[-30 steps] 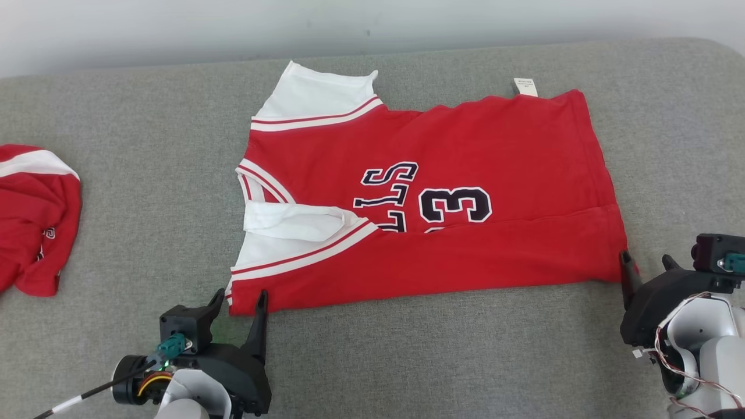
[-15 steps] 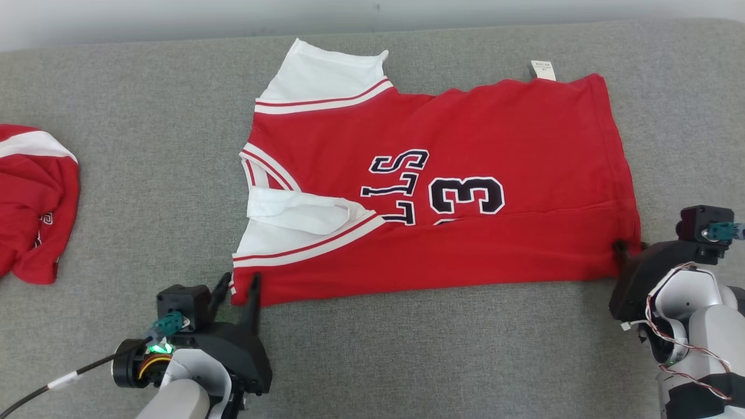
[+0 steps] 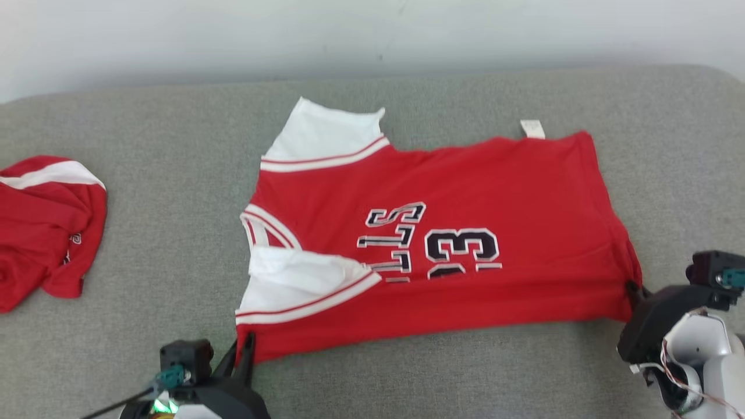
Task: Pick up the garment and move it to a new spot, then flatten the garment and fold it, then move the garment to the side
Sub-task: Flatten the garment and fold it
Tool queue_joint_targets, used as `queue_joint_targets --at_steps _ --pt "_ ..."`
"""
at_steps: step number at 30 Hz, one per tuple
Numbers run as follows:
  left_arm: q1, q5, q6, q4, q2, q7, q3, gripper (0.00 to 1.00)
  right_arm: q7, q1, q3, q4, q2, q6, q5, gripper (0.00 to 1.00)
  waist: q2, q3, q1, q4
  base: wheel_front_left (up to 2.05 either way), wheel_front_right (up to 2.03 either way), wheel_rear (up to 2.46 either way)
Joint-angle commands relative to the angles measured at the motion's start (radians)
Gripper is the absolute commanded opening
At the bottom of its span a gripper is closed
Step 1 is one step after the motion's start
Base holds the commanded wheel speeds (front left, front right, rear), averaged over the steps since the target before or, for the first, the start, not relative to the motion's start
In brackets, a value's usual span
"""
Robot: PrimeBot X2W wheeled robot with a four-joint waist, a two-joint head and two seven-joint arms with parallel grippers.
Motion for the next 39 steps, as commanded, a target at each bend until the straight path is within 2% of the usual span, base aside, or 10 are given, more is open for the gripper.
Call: queue_joint_targets --at_steps 1,9,14,15,16,17,22,27,34,39 --pt "0.021 -0.004 0.007 -0.007 0.01 -0.001 0.002 0.0 0.004 0.02 -0.011 -0.011 -0.004 -0.003 0.003 0.0 -0.0001 -0.031 -0.0001 0.003 0.0 0.0 0.0" --pt "0.131 -0.011 0.046 -0.113 0.039 0.008 -0.008 0.0 0.062 0.176 -0.044 -0.153 0.019 -0.003 0.014 0.0 -0.0001 -0.07 -0.0001 0.018 0.0 0.0 0.0" --pt "0.188 -0.025 0.059 -0.146 0.046 0.018 -0.016 0.0 0.074 0.257 -0.044 -0.192 0.028 -0.003 0.016 0.0 -0.0001 -0.076 -0.0001 0.017 0.0 0.0 0.0" --pt "0.195 -0.028 0.061 -0.148 0.045 0.019 -0.018 0.18 0.072 0.266 -0.043 -0.193 0.03 -0.003 0.015 0.0 -0.0001 -0.077 -0.0001 0.016 0.0 0.0 0.0" --pt "0.203 -0.031 0.063 -0.148 0.045 0.019 -0.019 0.95 0.065 0.273 -0.042 -0.189 0.03 -0.003 0.026 0.42 -0.0001 -0.077 -0.0001 0.015 0.0 0.0 0.0" --pt "0.209 -0.035 0.063 -0.145 0.042 0.018 -0.019 1.0 0.061 0.278 -0.039 -0.179 0.031 -0.003 0.033 1.0 -0.0001 -0.077 -0.0001 0.014 0.0 0.0 0.0" --pt "0.215 -0.041 0.069 -0.139 0.039 0.014 -0.013 1.0 0.03 0.264 -0.041 -0.144 0.031 -0.003 0.041 1.0 -0.0001 -0.073 -0.0001 0.009 0.0 0.0 0.0" --pt "0.184 -0.046 0.071 -0.164 0.054 -0.001 0.013 1.0 0.034 0.215 -0.05 -0.166 0.031 -0.003 0.017 1.0 -0.0001 -0.071 -0.0001 0.002 0.0 0.0 0.0" --pt "0.025 -0.025 0.033 -0.196 0.109 0.065 0.032 1.0 0.145 0.076 -0.057 -0.234 0.028 -0.003 -0.021 1.0 -0.0001 -0.026 -0.0001 -0.006 0.0 0.0 0.0" --pt "-0.128 -0.03 0.007 -0.155 0.12 0.129 0.048 1.0 0.216 -0.064 -0.06 -0.196 0.015 -0.003 -0.018 1.0 -0.0001 0.039 -0.0001 -0.023 0.0 0.0 0.0"
